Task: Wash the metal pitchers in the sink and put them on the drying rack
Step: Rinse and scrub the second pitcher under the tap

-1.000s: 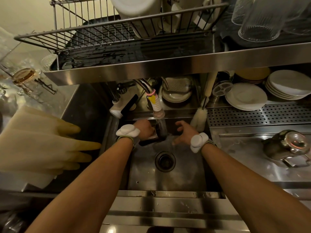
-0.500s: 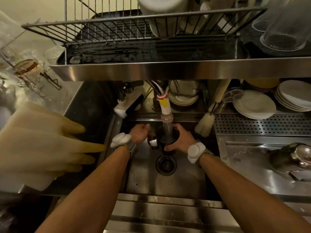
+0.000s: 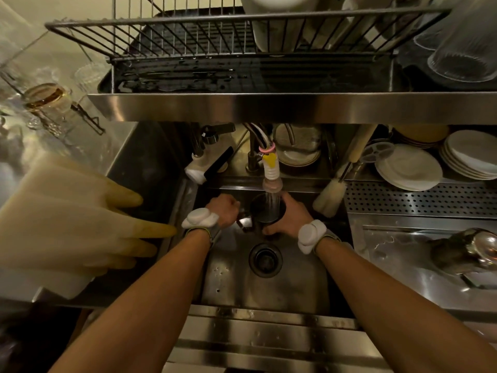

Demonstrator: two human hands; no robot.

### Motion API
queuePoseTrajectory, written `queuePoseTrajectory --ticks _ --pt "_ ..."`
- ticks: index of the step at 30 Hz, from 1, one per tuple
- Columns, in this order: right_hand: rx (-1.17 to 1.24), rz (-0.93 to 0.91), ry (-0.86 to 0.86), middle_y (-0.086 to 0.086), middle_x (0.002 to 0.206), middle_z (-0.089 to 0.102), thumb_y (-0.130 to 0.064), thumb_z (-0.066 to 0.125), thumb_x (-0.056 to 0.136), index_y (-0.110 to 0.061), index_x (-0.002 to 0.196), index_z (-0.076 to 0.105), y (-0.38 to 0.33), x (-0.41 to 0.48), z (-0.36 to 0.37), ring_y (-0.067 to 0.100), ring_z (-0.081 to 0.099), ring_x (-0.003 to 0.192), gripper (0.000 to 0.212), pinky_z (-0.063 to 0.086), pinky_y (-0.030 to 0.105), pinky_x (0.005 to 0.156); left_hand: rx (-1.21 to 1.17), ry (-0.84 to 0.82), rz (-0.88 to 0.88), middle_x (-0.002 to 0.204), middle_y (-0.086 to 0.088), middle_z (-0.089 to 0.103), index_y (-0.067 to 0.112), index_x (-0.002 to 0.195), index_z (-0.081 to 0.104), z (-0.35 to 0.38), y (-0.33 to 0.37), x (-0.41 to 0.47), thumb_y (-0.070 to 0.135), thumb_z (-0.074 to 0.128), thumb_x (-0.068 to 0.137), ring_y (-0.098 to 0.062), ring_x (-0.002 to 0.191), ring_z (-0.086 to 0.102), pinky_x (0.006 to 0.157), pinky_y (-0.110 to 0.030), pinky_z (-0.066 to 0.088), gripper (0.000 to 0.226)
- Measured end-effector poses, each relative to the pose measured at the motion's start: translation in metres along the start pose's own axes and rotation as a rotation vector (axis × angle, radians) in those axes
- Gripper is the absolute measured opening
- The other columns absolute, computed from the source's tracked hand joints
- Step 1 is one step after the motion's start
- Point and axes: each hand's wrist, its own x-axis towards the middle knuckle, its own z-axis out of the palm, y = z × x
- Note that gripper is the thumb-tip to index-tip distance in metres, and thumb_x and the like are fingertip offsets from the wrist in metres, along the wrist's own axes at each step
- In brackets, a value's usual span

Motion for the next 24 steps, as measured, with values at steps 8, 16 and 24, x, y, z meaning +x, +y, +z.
queuePoseTrajectory --ticks 8,16,24 --pt "-0.004 -0.008 0.039 -0.004 0.115 0.060 -0.028 0.090 0.044 -0.024 0.126 0.043 -0.001 0.000 -0.006 0.019 0.057 0.108 0.095 0.041 0.023 0.083 -0.045 0.004 0.040 0.123 -0.016 0.062 0.012 0.112 0.064 0.000 0.002 0.002 0.025 0.047 0.094 -0.036 0.114 0.056 0.095 -0.038 0.046 0.028" --pt "0.049 0.003 0.067 -0.002 0.116 0.060 -0.028 0.090 0.042 -0.026 0.122 0.045 -0.001 0.000 -0.010 0.019 0.056 0.109 0.091 0.044 0.026 0.085 -0.007 0.016 0.072 0.120 -0.012 0.064 0.017 0.103 0.068 -0.002 -0.001 -0.001 0.018 0.049 0.090 -0.033 0.112 0.058 0.092 -0.036 0.046 0.023" --pt "0.058 0.048 0.098 0.003 0.123 0.058 -0.024 0.090 0.046 -0.020 0.127 0.043 0.007 -0.004 -0.017 0.021 0.054 0.112 0.094 0.044 0.027 0.088 -0.011 0.030 0.081 0.124 -0.007 0.063 0.021 0.104 0.070 -0.007 0.000 0.000 0.011 0.046 0.086 -0.028 0.116 0.057 0.098 -0.033 0.044 0.031"
